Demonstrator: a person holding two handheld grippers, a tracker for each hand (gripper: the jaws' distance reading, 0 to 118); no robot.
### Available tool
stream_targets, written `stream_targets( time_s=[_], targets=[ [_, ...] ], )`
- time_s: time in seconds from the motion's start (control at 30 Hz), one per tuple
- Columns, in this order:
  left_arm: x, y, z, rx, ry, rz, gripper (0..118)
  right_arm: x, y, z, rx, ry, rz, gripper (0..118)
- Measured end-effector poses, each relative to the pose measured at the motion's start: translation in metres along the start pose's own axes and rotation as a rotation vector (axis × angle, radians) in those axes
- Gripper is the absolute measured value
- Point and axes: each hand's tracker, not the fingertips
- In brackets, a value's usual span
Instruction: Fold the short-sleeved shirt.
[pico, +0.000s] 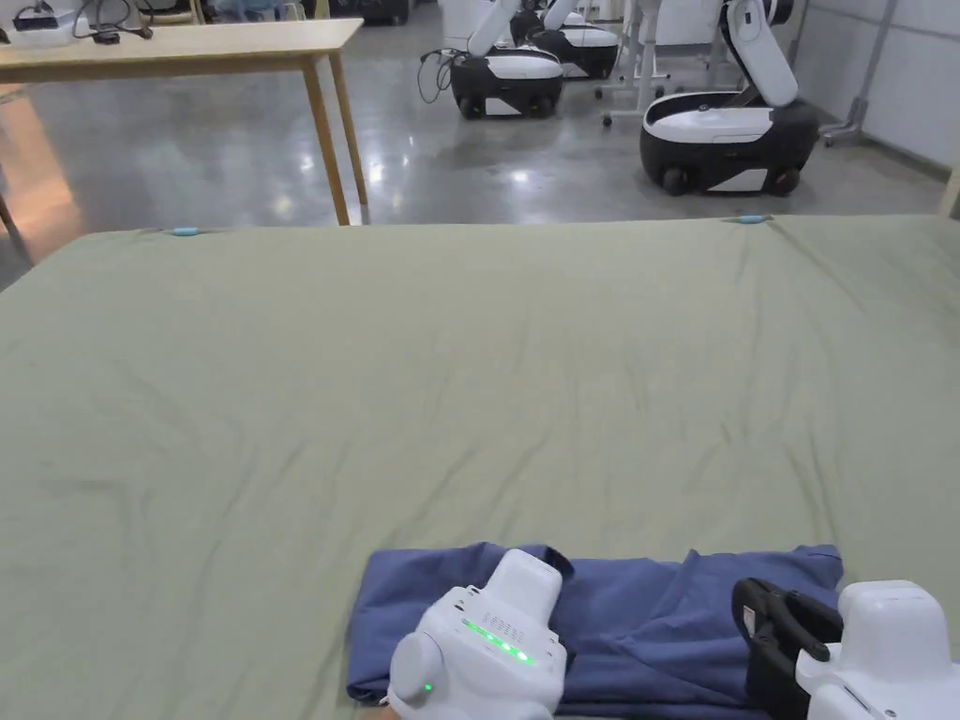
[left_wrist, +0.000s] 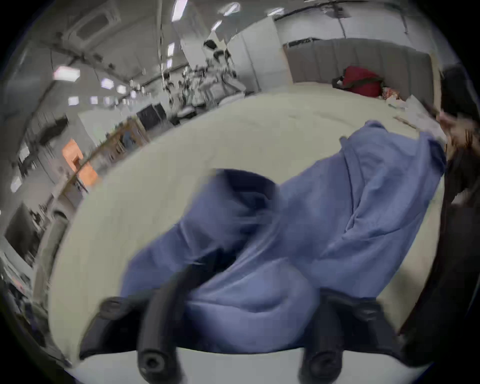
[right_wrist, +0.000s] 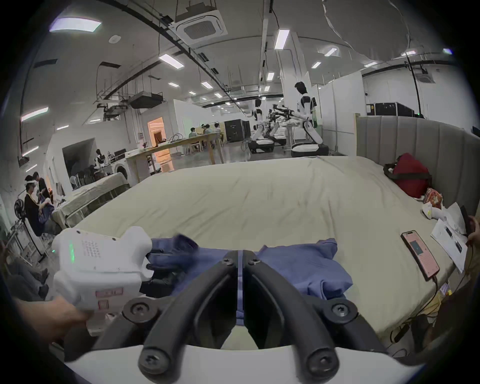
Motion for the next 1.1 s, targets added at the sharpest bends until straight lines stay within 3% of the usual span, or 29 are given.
stream_targets(
  time_s=[0.2,0.23,0.3,0.33,0.47,0.53,0.77,1.07,1.1],
  targets=[
    [-0.053,0.01,0.076,0.256,-0.142,0.326,110,0.007,0.002,-0.002,-0.016,0.02,-0.011,5],
    [-0.07,0.004,0.085,0.303,-0.139,0.413,102,0.007,0.001,-0.002,-0.015,0.024,-0.013,5],
    [-0.098,-0.002,0.086,0.291,-0.063,0.559,34,0.007,0.0,-0.003,-0.013,0.033,-0.022,5],
    [-0.114,-0.006,0.081,0.267,-0.061,0.642,8,0.008,0.0,-0.004,-0.014,0.038,-0.03,5],
    [-0.118,-0.016,0.037,0.157,-0.193,0.723,8,0.008,-0.002,-0.009,-0.028,0.053,-0.045,5],
    [-0.103,-0.022,0.019,0.129,-0.332,0.763,8,0.009,-0.001,-0.01,-0.03,0.054,-0.049,5],
    [-0.036,-0.014,-0.021,0.087,-0.453,0.772,8,0.014,0.0,-0.009,-0.033,0.036,-0.057,5],
    [-0.069,-0.016,0.022,0.125,-0.37,0.678,8,0.004,0.001,-0.016,-0.048,0.05,-0.049,5],
    [-0.078,-0.017,0.034,0.157,-0.356,0.669,17,0.001,0.002,-0.019,-0.053,0.06,-0.051,5]
  ],
)
